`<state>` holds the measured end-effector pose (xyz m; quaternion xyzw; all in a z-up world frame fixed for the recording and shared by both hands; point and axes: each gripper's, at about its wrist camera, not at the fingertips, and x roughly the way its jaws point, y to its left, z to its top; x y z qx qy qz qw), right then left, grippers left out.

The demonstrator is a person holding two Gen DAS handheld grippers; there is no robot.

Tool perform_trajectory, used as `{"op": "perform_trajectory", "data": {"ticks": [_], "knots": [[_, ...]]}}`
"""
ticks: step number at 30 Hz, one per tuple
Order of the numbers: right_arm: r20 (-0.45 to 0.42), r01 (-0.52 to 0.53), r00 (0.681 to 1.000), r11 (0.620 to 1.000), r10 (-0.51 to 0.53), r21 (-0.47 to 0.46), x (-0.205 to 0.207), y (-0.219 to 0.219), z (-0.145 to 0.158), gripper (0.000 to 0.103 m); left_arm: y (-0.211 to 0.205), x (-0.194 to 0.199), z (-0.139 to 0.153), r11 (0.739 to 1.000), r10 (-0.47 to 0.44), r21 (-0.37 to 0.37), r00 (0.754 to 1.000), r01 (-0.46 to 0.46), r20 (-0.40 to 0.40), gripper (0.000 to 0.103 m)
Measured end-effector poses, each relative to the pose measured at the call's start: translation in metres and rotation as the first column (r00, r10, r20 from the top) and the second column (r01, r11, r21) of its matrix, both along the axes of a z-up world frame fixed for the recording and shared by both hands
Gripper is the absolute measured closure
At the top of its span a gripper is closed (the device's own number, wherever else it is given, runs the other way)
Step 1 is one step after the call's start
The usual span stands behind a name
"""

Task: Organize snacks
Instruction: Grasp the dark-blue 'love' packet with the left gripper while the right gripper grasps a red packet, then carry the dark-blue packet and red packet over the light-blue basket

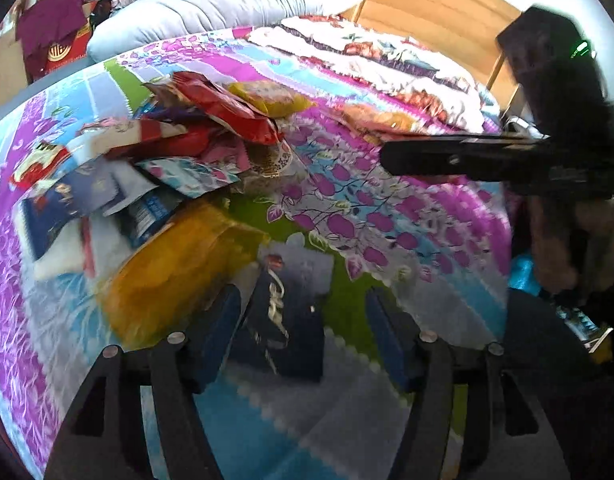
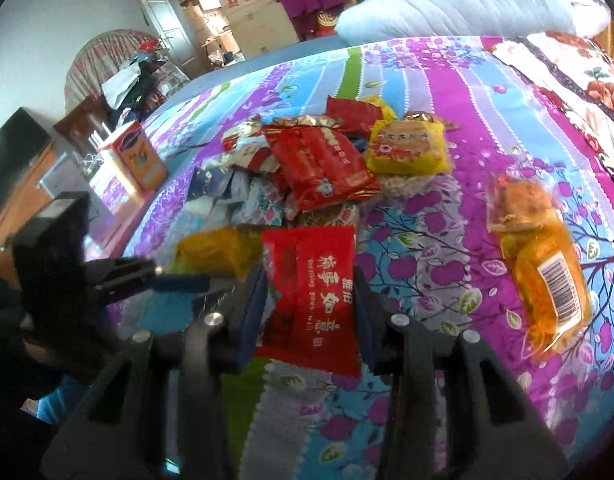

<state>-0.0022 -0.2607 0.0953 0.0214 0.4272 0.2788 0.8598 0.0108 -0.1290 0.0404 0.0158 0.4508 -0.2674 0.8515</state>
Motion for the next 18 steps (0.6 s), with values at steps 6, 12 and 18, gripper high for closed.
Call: {"op": "perform_trajectory", "data": {"ticks": [6,12,18], "knots": [[-0.015,0.018,1.000,1.000,-0.018,-0.004,-0.001,0.002,0.000,0.062,-0.008,0.000,-0.012,0.996,0.041,0.081,0.999,-0.041,0.002,0.059],[0.001,0.029,1.000,0.999,-0.029,-0.018,-0.006,0.014,0.010,0.062,0.007,-0.019,0.015,0.987,0.143,0.072,0.989,-0.146,0.046,0.063],[0.037,0.017,0.999,0.999,-0.016,-0.040,-0.017,0.038,0.035,0.062,0.031,-0.052,0.078,0.948,0.293,0.074,0.940,-0.309,0.173,0.063]]}}
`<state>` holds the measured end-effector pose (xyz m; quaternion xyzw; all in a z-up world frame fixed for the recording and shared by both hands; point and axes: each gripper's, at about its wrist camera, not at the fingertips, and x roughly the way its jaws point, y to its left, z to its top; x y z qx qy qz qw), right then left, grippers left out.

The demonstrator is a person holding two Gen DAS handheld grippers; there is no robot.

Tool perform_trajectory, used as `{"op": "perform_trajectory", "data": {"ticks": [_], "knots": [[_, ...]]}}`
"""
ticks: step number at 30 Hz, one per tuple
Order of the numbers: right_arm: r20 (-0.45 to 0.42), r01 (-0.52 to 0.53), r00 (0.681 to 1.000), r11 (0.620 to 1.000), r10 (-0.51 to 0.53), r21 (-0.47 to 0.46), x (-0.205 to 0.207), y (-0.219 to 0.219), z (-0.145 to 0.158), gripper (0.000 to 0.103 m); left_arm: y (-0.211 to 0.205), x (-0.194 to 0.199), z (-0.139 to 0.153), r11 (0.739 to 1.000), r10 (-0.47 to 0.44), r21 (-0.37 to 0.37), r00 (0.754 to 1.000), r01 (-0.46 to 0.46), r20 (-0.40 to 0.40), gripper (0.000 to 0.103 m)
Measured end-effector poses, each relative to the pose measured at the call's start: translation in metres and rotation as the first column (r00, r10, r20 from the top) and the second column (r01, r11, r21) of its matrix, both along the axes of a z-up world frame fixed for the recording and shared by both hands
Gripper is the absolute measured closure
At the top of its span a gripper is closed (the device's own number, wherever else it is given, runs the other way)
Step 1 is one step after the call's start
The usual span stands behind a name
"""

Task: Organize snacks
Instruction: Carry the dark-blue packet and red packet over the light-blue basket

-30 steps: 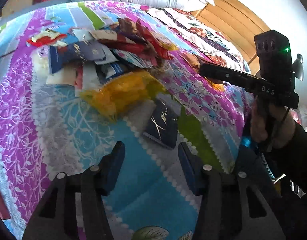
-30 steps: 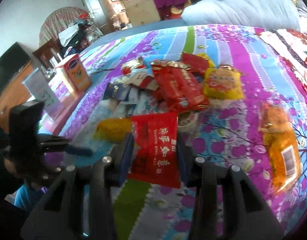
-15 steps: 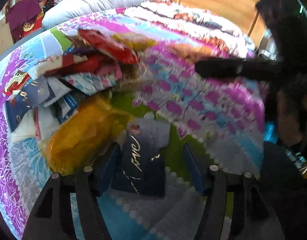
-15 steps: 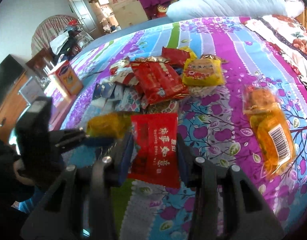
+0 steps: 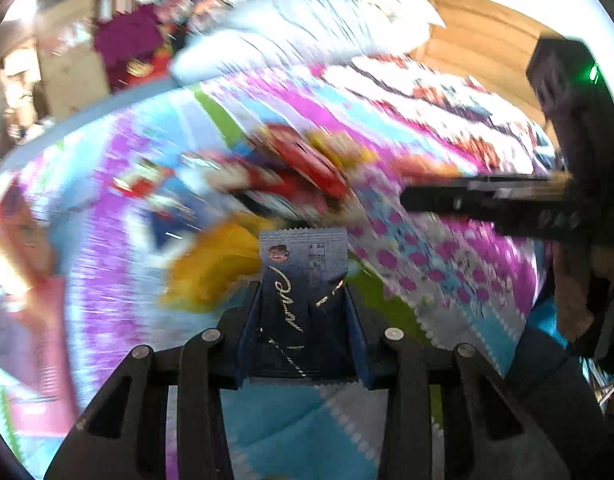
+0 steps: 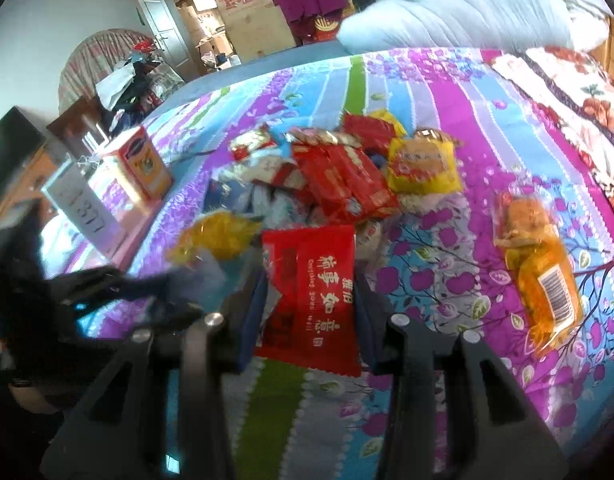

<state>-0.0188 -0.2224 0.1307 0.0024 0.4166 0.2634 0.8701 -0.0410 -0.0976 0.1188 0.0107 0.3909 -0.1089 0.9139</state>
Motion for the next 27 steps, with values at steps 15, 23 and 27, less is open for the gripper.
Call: {"op": "perform_trajectory", "data": {"ticks": [15,23,27], "knots": [[0.144,-0.187,0.969,0.978,0.199,-0.095,-0.050,0.139,0.078,0.062,0.128,-0.099,0.110,0.920,0.382,-0.004,0.897,-0.391,0.225,0.063],[0.231,-0.308,0.913,0.940,0.335,-0.146,-0.076,0.227,0.113,0.062,0.202,-0.154,0.134,0.830,0.543,-0.031,0.794,-0.557,0.273,0.063],[0.259,-0.362,0.880,0.915,0.399,-0.178,-0.091,0.272,0.122,0.062,0.237,-0.182,0.140,0.777,0.613,-0.049,0.737,-0.628,0.283,0.063]]}}
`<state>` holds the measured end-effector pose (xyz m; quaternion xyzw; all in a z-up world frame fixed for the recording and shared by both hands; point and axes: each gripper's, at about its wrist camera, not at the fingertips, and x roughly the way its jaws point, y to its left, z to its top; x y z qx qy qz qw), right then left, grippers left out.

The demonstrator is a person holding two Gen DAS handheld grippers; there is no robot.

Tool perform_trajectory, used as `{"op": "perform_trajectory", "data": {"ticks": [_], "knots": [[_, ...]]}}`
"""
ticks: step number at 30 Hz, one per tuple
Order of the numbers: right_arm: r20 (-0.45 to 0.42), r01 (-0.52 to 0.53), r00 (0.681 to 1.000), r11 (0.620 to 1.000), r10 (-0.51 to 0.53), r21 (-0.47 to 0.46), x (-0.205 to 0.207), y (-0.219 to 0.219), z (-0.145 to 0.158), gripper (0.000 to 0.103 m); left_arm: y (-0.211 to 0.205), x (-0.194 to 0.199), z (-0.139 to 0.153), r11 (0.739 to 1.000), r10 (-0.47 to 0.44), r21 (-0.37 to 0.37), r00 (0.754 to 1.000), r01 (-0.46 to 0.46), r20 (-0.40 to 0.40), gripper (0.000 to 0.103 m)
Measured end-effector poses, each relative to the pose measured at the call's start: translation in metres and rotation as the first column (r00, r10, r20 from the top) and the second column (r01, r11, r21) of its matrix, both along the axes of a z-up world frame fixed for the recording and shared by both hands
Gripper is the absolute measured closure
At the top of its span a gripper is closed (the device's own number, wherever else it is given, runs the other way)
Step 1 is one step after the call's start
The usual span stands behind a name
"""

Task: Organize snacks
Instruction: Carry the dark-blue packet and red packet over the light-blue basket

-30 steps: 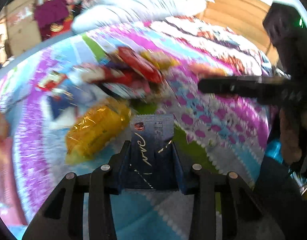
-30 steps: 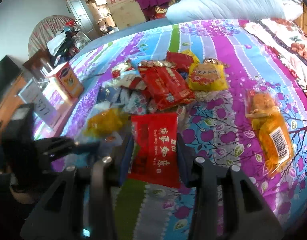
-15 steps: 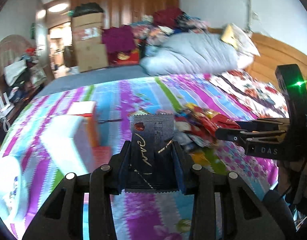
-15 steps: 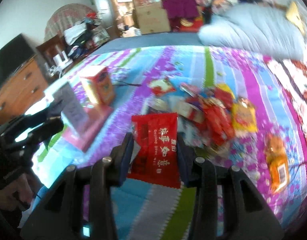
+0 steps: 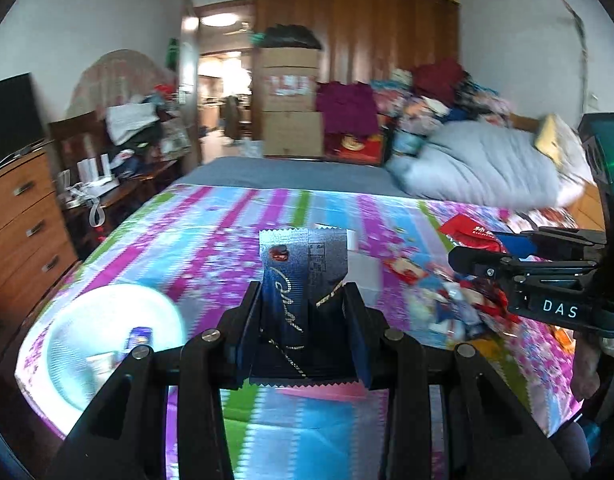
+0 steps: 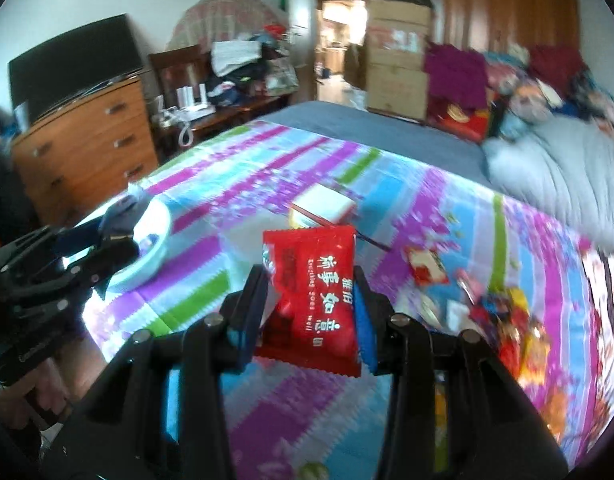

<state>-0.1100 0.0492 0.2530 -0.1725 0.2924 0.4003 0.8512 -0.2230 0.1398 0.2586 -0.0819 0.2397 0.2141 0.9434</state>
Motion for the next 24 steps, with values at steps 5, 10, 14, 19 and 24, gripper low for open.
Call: {"op": "perform_trajectory", "data": {"ticks": [5,10,14,19,24], "knots": [[0.043,-0.074,0.996,0.997,0.075,-0.023,-0.019,0.049,0.008,0.062,0.037,-0.031,0.002,0.996,0.088,-0.016,0.996,-0.088,0.018,0.063],[0.076,-0.133,0.988,0.990,0.137,-0.053,-0.037,0.089,0.011,0.062,0.069,-0.051,0.004,0.988,0.150,-0.036,0.988,-0.148,0.044,0.063],[0.088,-0.167,0.981,0.983,0.173,-0.072,-0.047,0.113,0.011,0.062,0.089,-0.064,0.004,0.982,0.185,-0.049,0.981,-0.182,0.058,0.063],[0.103,-0.203,0.971,0.973,0.214,-0.106,-0.057,0.143,0.007,0.062,0.111,-0.081,-0.001,0.972,0.227,-0.073,0.972,-0.223,0.066,0.063],[0.103,-0.233,0.963,0.963,0.247,-0.136,-0.066,0.171,-0.001,0.062,0.136,-0.090,-0.010,0.962,0.262,-0.095,0.963,-0.256,0.060,0.063]]}}
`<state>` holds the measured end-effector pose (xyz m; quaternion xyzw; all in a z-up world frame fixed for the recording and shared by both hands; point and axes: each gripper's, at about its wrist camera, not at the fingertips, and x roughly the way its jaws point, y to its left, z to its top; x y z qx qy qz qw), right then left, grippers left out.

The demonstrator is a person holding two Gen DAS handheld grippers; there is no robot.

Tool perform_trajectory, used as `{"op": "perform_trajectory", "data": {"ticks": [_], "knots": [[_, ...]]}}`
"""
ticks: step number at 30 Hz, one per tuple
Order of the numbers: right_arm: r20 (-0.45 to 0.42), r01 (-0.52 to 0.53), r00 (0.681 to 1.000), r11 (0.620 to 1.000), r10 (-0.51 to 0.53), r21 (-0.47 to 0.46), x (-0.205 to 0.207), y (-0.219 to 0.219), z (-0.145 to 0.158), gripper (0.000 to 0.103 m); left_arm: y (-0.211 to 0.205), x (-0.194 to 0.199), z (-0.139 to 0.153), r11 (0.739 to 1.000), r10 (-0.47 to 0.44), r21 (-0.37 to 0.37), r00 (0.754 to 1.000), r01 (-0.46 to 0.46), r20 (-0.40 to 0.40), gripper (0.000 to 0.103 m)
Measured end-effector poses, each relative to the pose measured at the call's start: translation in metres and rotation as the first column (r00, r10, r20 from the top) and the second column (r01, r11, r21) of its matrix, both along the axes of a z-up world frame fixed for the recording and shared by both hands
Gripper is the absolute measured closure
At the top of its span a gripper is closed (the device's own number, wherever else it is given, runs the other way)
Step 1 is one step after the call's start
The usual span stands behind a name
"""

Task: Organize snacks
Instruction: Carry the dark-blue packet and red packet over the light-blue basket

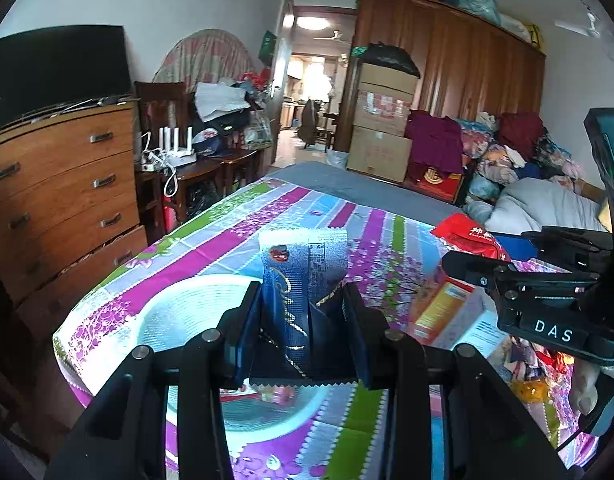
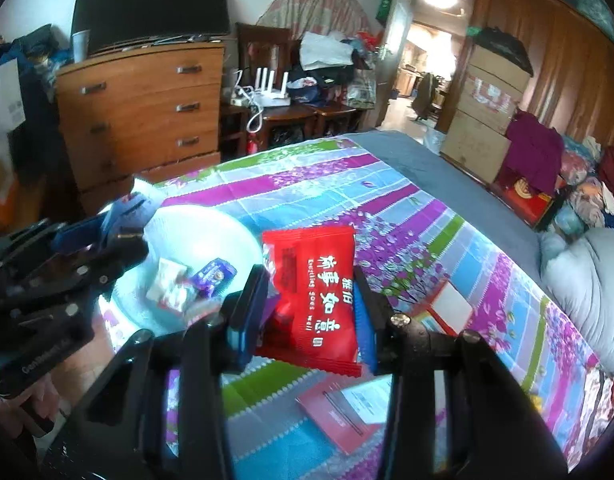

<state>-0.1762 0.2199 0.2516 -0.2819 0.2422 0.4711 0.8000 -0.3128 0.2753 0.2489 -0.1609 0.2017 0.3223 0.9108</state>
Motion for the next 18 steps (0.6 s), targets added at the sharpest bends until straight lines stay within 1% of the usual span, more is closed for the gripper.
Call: {"op": "perform_trajectory", "data": {"ticks": [4,8,13,18], "knots": [[-0.012,-0.024,1.000,0.999,0.024,-0.020,-0.003,0.020,-0.008,0.062,0.019,-0.004,-0.012,0.999,0.026,-0.025,0.999,-0.027,-0.022,0.063],[-0.073,-0.049,0.996,0.998,0.046,-0.031,0.000,0.037,-0.019,0.062,0.040,0.002,-0.029,0.996,0.059,-0.060,0.996,-0.063,-0.069,0.063],[-0.158,-0.078,0.985,0.996,0.071,-0.036,0.003,0.053,-0.034,0.062,0.060,0.004,-0.048,0.990,0.100,-0.086,0.987,-0.111,-0.126,0.063],[-0.206,-0.092,0.975,0.995,0.083,-0.037,0.001,0.062,-0.045,0.062,0.072,0.005,-0.059,0.987,0.123,-0.086,0.980,-0.138,-0.157,0.063]]}}
